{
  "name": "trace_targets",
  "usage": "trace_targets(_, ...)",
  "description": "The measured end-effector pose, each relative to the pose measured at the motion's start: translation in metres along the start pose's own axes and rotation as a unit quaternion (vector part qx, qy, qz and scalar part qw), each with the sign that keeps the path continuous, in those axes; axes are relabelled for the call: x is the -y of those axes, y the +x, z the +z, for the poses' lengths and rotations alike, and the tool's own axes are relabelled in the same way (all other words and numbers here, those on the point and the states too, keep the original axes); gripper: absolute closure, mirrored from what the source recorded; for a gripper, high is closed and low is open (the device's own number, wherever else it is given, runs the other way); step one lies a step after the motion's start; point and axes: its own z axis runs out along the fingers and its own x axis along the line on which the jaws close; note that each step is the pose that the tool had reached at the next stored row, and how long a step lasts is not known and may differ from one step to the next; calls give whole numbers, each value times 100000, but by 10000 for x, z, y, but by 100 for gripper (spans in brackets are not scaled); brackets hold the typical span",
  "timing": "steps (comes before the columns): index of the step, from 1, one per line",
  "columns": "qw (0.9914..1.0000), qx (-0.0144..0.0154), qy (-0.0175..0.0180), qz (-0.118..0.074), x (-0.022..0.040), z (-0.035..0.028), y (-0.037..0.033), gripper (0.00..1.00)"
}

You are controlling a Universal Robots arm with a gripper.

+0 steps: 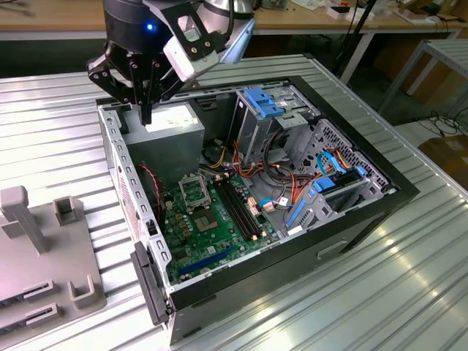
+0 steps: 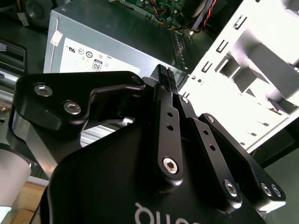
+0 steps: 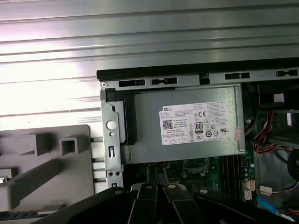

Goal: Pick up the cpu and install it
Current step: 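Reach for the cpu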

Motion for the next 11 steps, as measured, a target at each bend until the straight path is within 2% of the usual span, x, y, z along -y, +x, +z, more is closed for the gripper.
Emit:
trace_targets(6, 100000, 2, -2, 2, 15, 3, 95, 89)
trace_targets(11, 100000, 2, -2, 3, 19, 6, 141, 89)
